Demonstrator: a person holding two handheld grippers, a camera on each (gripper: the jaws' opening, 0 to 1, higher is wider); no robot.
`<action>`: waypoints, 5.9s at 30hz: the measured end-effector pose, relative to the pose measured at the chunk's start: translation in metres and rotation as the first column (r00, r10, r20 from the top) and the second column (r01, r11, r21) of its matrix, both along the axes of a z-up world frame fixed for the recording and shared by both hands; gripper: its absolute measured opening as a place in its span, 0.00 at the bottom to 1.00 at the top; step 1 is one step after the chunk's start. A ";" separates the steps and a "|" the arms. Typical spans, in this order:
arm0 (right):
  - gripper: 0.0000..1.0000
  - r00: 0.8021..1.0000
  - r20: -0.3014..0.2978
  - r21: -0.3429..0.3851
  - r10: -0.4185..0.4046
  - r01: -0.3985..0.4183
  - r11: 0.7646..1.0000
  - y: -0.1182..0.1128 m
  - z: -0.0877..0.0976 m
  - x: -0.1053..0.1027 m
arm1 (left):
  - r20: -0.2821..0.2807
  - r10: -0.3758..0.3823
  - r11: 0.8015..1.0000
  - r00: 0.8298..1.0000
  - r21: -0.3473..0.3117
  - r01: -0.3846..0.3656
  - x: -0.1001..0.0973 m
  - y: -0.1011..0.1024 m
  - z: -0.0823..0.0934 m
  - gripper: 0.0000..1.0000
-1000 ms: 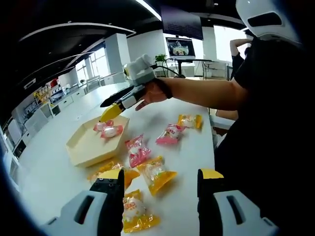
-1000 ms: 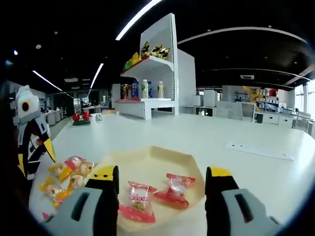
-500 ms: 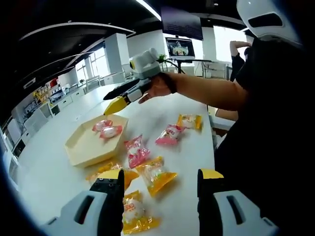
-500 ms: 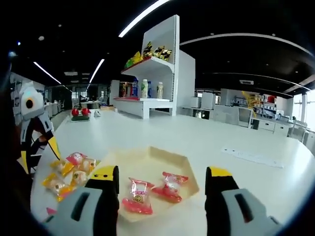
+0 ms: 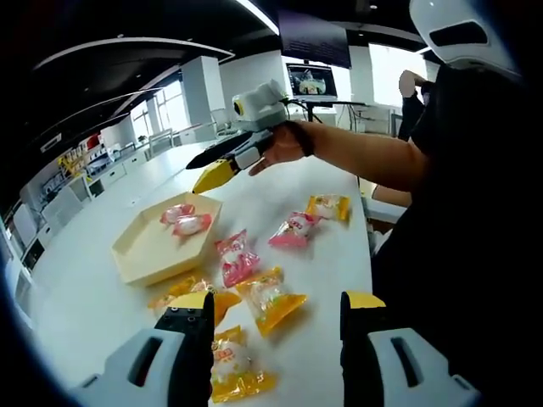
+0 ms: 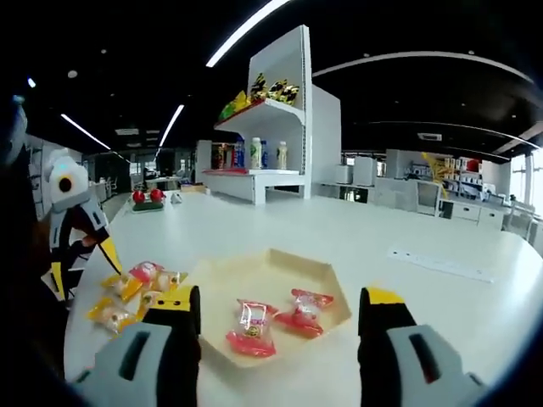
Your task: Pick up the marshmallows scattered on the table and place them into the bowl on the table
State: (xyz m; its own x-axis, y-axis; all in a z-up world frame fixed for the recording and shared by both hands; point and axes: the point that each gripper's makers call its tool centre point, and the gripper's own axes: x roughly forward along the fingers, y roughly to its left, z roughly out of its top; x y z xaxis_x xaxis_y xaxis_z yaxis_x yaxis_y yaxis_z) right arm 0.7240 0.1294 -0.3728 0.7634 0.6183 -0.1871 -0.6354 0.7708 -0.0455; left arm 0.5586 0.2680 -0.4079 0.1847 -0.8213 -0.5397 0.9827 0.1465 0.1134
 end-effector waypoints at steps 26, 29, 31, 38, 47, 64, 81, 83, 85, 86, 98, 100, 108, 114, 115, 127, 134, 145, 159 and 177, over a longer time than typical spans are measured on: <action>0.74 0.998 -0.012 -0.078 0.058 -0.059 0.995 -0.006 -0.005 -0.023 | 0.004 -0.020 1.000 1.000 0.009 0.020 -0.001 0.000 -0.001 0.60; 0.75 0.999 0.011 -0.094 0.051 -0.049 0.994 -0.005 -0.002 -0.023 | 0.004 -0.022 1.000 1.000 0.006 0.022 -0.002 0.000 -0.001 0.60; 0.75 0.999 0.019 -0.102 0.047 -0.045 0.994 -0.005 -0.002 -0.023 | 0.002 -0.021 1.000 1.000 0.005 0.021 -0.001 0.000 -0.001 0.60; 0.75 0.998 0.011 -0.114 0.062 -0.060 0.992 -0.004 -0.005 -0.027 | -0.007 -0.021 1.000 1.000 -0.009 0.021 -0.002 0.000 0.000 0.60; 0.74 0.999 -0.001 -0.109 0.053 -0.053 0.993 -0.016 -0.004 -0.028 | -0.010 -0.017 1.000 1.000 -0.007 0.017 -0.003 0.001 -0.001 0.60; 0.72 0.996 -0.026 -0.105 0.083 -0.085 0.991 -0.024 -0.006 -0.041 | -0.006 -0.019 1.000 1.000 0.001 0.019 -0.002 0.001 -0.001 0.60; 0.75 0.984 -0.071 -0.087 0.162 -0.168 0.982 -0.015 -0.010 -0.061 | 0.001 -0.022 1.000 1.000 0.001 0.022 -0.002 0.000 0.000 0.60; 0.75 0.982 -0.087 -0.085 0.169 -0.176 0.981 -0.015 -0.012 -0.064 | 0.000 -0.022 1.000 1.000 0.000 0.022 -0.003 0.001 0.000 0.60; 0.76 0.978 -0.125 -0.062 0.168 -0.177 0.982 -0.016 -0.015 -0.067 | 0.000 -0.019 1.000 1.000 0.000 0.019 -0.002 0.002 0.000 0.60; 0.76 0.977 -0.130 -0.055 0.169 -0.177 0.983 -0.017 -0.015 -0.068 | 0.000 -0.017 1.000 1.000 0.001 0.017 -0.002 0.002 0.000 0.60; 0.76 0.972 -0.138 -0.043 0.190 -0.198 0.979 -0.017 -0.014 -0.082 | 0.011 -0.009 1.000 1.000 -0.002 0.009 -0.002 0.005 0.003 0.60; 0.76 0.972 -0.145 -0.043 0.185 -0.193 0.980 -0.018 -0.016 -0.082 | 0.012 -0.014 1.000 1.000 0.002 0.014 -0.003 0.005 0.003 0.60; 0.76 0.972 -0.143 -0.038 0.186 -0.193 0.980 -0.022 -0.014 -0.090 | 0.017 -0.019 1.000 1.000 0.001 0.019 -0.001 0.003 0.006 0.60; 0.75 0.977 -0.113 -0.052 0.180 -0.186 0.981 -0.024 -0.008 -0.093 | 0.015 -0.024 1.000 1.000 -0.005 0.024 0.002 0.001 0.007 0.60; 0.75 0.977 -0.108 -0.054 0.182 -0.189 0.981 -0.024 -0.007 -0.094 | 0.015 -0.024 1.000 1.000 -0.005 0.024 0.002 0.000 0.007 0.60; 0.74 0.969 -0.123 0.001 0.212 -0.214 0.977 -0.015 -0.002 -0.110 | 0.010 -0.044 0.999 0.999 -0.007 0.044 0.003 -0.004 0.007 0.60; 0.75 0.970 -0.118 0.006 0.212 -0.213 0.977 -0.020 0.001 -0.112 | 0.007 -0.049 0.999 0.999 -0.004 0.049 0.002 -0.002 0.007 0.60; 0.76 0.963 -0.134 -0.014 0.236 -0.240 0.971 -0.013 -0.005 -0.115 | 0.002 -0.034 0.999 0.999 0.003 0.034 0.004 0.005 0.005 0.60; 0.76 0.959 -0.155 -0.031 0.239 -0.247 0.969 -0.020 -0.012 -0.120 | 0.004 -0.036 0.999 0.999 0.002 0.036 0.003 0.002 0.006 0.60; 0.76 0.890 -0.172 -0.039 0.423 -0.435 0.899 0.000 -0.021 -0.161 | 0.006 -0.022 1.000 1.000 0.015 0.022 0.004 0.006 0.003 0.60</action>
State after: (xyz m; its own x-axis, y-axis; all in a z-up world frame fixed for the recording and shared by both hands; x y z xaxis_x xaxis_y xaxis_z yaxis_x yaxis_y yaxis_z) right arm 0.5626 0.1296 -0.3936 0.3842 0.8585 -0.3396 -0.9071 0.4196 0.0345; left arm 0.5628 0.2741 -0.4049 0.1695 -0.8169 -0.5513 0.9850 0.1226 0.1211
